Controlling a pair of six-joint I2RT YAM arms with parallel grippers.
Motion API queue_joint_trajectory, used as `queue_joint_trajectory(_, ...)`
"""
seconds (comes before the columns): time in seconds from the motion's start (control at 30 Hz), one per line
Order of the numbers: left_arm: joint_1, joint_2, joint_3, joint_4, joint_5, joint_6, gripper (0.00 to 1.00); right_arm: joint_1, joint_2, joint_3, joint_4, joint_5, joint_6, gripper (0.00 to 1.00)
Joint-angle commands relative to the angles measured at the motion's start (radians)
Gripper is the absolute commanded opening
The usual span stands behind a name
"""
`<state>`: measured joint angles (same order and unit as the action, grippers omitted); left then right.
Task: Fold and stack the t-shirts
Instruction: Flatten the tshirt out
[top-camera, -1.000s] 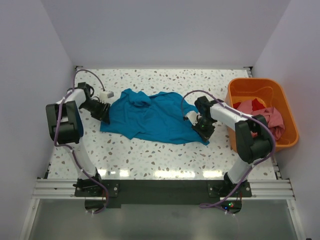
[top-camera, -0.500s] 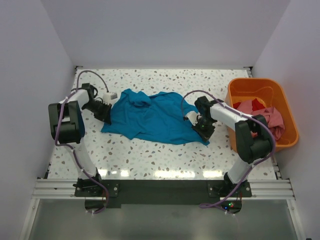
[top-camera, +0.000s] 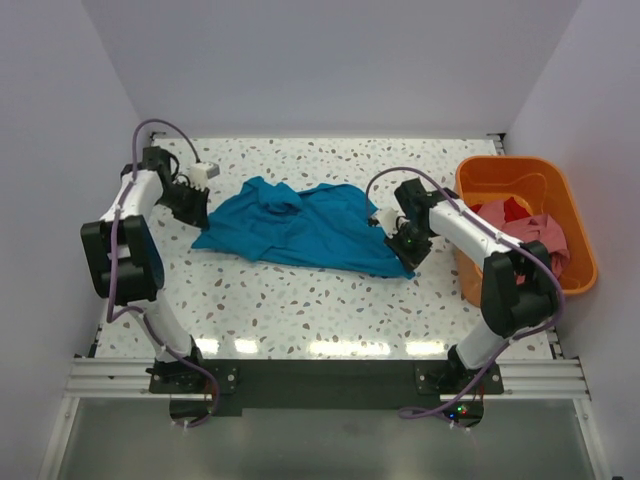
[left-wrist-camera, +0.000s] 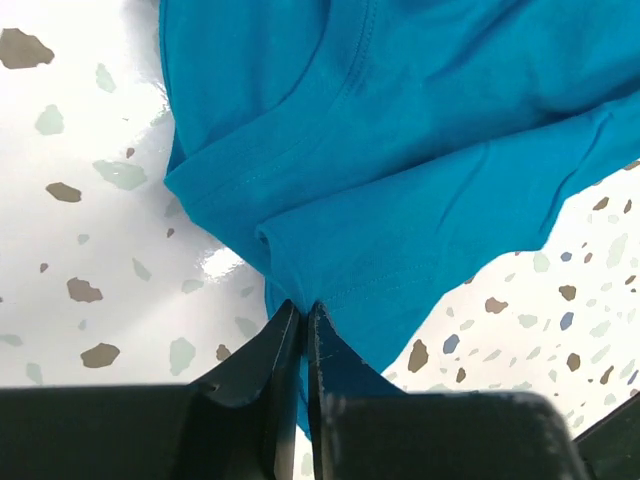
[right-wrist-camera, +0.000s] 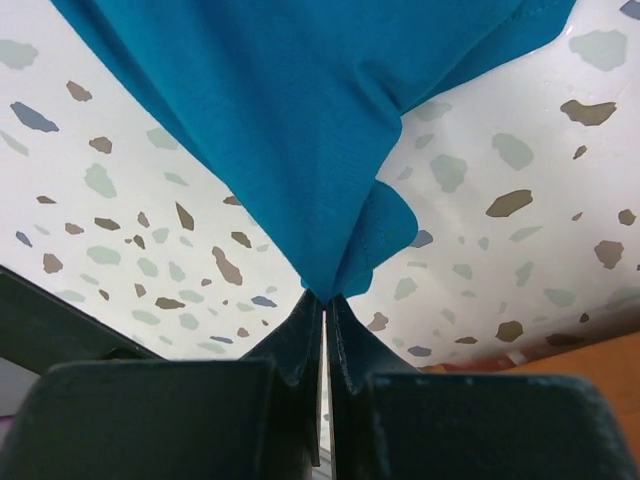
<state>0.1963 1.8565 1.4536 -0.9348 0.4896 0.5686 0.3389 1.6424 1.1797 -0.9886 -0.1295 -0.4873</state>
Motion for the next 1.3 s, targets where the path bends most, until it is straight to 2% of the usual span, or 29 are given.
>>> queue_joint_trajectory(0.0,0.005,0.0,-0.028,-0.013,0.01,-0.003,0.08,-0.006,-0.023,0.021,-0.038,-0.028,0.01,0.0)
queue_joint_trajectory(0.03,0.005,0.0,-0.047,-0.006,0.015,-0.003,0.04,-0.006,-0.021,0.021,-0.039,-0.028,0.01,0.0)
queue_joint_trajectory(0.13,0.005,0.01,-0.07,-0.002,0.032,0.004,0.02,-0.006,-0.021,0.024,-0.045,-0.033,0.009,0.0)
queue_joint_trajectory(0.37,0.005,0.039,-0.113,0.022,0.035,-0.003,0.11,-0.006,-0.021,0.021,-0.048,-0.035,0.007,0.0)
queue_joint_trajectory(0.57,0.003,0.075,-0.111,0.03,0.033,-0.015,0.13,-0.006,-0.019,0.017,-0.044,-0.038,0.01,0.0)
queue_joint_trajectory(0.67,0.003,0.081,-0.11,0.028,0.03,-0.015,0.21,-0.006,-0.018,0.012,-0.044,-0.038,0.01,0.0)
queue_joint_trajectory(0.97,0.003,0.069,-0.096,0.024,0.012,-0.019,0.17,-0.006,-0.02,0.001,-0.039,-0.036,0.012,0.0)
queue_joint_trajectory(1.1,0.003,0.049,-0.093,0.024,0.003,-0.022,0.25,-0.006,-0.018,0.003,-0.041,-0.036,0.012,0.0)
queue_joint_trajectory(1.27,0.003,0.032,-0.094,0.016,-0.006,-0.018,0.25,-0.006,-0.015,0.003,-0.041,-0.038,0.012,0.0)
